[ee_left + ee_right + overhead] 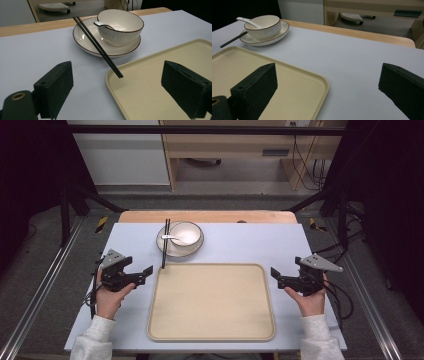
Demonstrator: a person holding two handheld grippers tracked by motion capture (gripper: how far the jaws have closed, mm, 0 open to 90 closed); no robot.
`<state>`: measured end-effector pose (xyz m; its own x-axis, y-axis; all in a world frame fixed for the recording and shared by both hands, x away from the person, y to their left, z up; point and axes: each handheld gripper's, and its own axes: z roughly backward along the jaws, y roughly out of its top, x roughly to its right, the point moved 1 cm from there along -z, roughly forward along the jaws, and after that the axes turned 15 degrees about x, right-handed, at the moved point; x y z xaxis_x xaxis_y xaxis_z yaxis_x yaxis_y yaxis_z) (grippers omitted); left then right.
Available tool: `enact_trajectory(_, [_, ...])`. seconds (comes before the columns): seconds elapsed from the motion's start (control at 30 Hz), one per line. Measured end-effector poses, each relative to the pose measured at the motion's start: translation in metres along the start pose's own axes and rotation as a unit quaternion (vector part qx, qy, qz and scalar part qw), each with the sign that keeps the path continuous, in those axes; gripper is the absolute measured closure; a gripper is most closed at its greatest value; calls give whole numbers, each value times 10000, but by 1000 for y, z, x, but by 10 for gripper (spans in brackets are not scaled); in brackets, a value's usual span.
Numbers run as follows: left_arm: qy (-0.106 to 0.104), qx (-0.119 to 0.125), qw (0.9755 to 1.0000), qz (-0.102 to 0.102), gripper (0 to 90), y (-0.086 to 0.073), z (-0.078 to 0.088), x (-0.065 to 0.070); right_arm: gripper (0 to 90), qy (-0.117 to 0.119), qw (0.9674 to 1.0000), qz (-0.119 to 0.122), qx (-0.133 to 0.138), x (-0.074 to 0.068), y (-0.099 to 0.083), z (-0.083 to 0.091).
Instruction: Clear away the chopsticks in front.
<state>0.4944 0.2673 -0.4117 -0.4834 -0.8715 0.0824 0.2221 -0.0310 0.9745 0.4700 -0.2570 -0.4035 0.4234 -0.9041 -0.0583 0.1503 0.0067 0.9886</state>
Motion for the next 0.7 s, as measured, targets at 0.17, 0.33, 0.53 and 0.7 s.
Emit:
enact_trajectory(0.17, [19,-126,9998,-151,121,9,-14,-4,24,-14,10000,26,-19,-1,0,-1])
enact_trajectory(0.33, [19,-157,9997,-206,127,15,-25,-5,24,-5,10000,22,-10,-1,0,-1])
enact_trajectory(0.53, [27,-170,9995,-246,147,20,-41,-5,24,-3,10000,15,-14,-1,1,-1])
enact_trajectory(0.7, [79,-231,9994,-262,169,21,-56,-7,24,-16,10000,20,-34,0,0,-2])
